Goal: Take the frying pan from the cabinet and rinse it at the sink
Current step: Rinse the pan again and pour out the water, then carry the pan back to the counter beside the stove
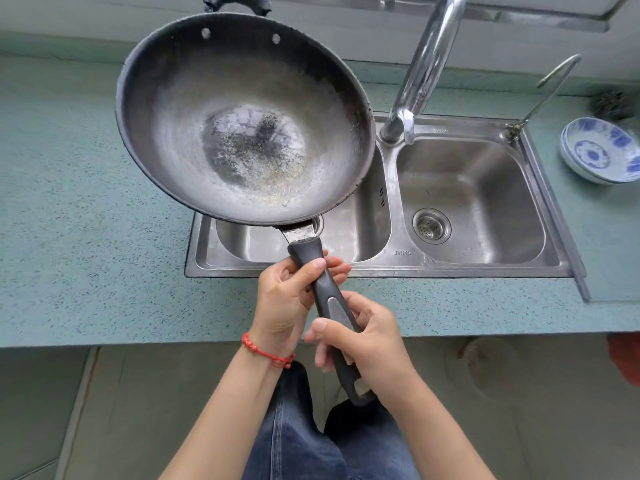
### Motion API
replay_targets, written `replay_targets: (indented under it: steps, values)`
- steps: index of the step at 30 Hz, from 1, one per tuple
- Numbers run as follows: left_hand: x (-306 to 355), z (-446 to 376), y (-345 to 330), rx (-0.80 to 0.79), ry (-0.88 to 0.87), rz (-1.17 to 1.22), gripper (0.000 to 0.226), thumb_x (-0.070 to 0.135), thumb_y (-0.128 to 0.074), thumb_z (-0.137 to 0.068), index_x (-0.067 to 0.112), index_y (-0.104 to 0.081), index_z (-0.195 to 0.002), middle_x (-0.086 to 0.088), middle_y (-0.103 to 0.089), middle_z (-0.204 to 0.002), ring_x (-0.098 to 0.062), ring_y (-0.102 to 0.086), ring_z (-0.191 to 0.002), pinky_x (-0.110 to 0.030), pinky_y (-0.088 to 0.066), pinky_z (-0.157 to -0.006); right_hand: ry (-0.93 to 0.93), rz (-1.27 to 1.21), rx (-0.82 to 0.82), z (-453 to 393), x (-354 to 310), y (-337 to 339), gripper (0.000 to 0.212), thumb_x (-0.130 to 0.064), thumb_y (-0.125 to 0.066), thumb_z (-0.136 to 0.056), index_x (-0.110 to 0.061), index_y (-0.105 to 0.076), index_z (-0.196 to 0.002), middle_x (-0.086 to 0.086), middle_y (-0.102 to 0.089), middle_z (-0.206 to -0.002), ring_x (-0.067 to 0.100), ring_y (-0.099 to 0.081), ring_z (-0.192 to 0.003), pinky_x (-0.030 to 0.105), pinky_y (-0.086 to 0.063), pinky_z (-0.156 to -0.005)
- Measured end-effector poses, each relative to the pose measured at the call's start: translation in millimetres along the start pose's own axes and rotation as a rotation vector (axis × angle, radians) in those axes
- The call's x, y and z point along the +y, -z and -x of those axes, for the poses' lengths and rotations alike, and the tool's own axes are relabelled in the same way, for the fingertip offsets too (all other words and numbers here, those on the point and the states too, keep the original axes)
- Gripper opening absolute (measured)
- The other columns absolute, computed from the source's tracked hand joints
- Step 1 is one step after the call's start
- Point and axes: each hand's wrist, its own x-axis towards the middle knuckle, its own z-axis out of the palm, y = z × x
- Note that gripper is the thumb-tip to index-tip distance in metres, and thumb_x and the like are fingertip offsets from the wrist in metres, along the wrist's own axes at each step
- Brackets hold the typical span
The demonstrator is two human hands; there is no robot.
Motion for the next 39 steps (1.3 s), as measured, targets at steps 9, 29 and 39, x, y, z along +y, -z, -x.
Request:
replay_targets:
  steps: [9, 29, 39]
  values:
    - [15, 1, 5, -0.039, -0.025, 0.03, 0.014, -0.001, -0.045, -0.084, -0.004, -0.059, -0.084, -0.007, -0.07, -0.064, -0.02, -0.07, -0.066, -0.024, -0.056, -0.061, 0.109, -0.009, -0.078, -1, -12, -12, 0.016, -0.007, -0.058, -0.077, 0.008, -0.055, -0.079, -0.002, -0.058, -0.042, 0.013, -0.046, -0.03, 0.018, -0.039, -0.037]
    - [-44, 38, -44, 0.52, -0.246, -0.054, 0.019, 0.005, -0.061, -0.08, 0.0, -0.063, -0.062, -0.005, -0.067, -0.052, -0.017, -0.065, -0.053, -0.025, -0.054, -0.053, 0.094, 0.298, -0.479, -4, -20, 68, 0.012, -0.009, -0.06, -0.074, -0.008, -0.051, -0.065, 0.017, -0.054, -0.046, 0.023, -0.047, -0.031, 0.024, -0.039, -0.037]
    - [-63, 116, -9, 0.776, -0.406, 0.152, 0.02, -0.002, -0.057, -0.081, -0.003, -0.058, -0.061, -0.006, -0.064, -0.048, -0.017, -0.065, -0.049, -0.024, -0.052, -0.047, 0.033, 0.408, -0.804, 36, 7, 30, 0.023, -0.009, -0.058, -0.076, 0.007, -0.047, -0.064, 0.017, -0.055, -0.045, 0.024, -0.048, -0.034, 0.029, -0.041, -0.041]
